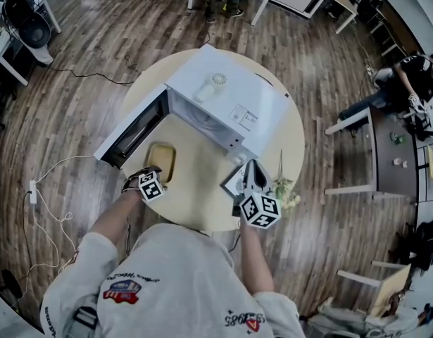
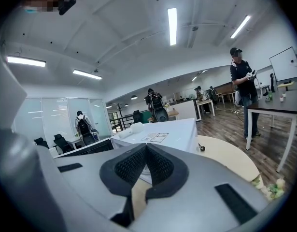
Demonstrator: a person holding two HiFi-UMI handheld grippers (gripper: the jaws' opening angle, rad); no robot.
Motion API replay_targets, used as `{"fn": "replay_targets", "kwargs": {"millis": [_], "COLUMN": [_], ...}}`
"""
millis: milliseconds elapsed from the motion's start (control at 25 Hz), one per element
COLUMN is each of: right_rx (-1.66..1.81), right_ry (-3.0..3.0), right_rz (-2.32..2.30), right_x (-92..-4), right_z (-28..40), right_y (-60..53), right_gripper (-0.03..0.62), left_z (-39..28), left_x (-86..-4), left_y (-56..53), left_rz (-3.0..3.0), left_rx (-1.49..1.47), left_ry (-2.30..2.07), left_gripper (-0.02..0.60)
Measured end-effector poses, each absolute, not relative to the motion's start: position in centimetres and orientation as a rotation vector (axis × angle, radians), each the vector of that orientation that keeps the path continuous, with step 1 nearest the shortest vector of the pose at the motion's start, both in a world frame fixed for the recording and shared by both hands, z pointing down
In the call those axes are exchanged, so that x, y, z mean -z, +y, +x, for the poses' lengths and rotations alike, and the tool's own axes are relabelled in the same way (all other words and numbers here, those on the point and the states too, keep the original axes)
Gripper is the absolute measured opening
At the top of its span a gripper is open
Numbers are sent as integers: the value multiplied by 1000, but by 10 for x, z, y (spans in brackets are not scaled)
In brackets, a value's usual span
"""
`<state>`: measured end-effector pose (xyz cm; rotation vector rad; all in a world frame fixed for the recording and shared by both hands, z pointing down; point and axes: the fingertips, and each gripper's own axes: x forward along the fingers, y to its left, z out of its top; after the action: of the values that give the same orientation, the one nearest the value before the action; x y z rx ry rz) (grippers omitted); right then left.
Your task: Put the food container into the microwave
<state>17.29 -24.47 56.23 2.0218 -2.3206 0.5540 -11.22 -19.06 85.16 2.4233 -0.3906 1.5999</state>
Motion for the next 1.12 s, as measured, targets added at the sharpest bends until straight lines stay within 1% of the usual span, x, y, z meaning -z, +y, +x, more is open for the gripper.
{"fn": "replay_targets", "kwargs": {"millis": [160,440,600,880,1120], "right_rx": [-559,-563,-572,-576,-583], "right_ry": [-2309,-2291,-2278,-2271,-2278], "right_rz": [2038,2062,2071,2079,2071], "right_x": [-563,-562,-564,-565,-567], "right_z": [176,180,183,185,183], "right_y": [-240,-234,-230,-229,-230], "right_gripper": [5,5,5,5,5], "left_z": [-112,-114,-111,-105,-104], "left_x": [-859,-861,-863,-856,-850], "left_y": [-192,-192,-191,-196,-202], "left_rz": [2413,2416,2438,2482,2496], "left_rx": [-1658,-1699,-1721,-1725,-1700], "left_ry": [-380,-366,-346,-349,-375], "left_gripper": [265,119,58,15,8]}}
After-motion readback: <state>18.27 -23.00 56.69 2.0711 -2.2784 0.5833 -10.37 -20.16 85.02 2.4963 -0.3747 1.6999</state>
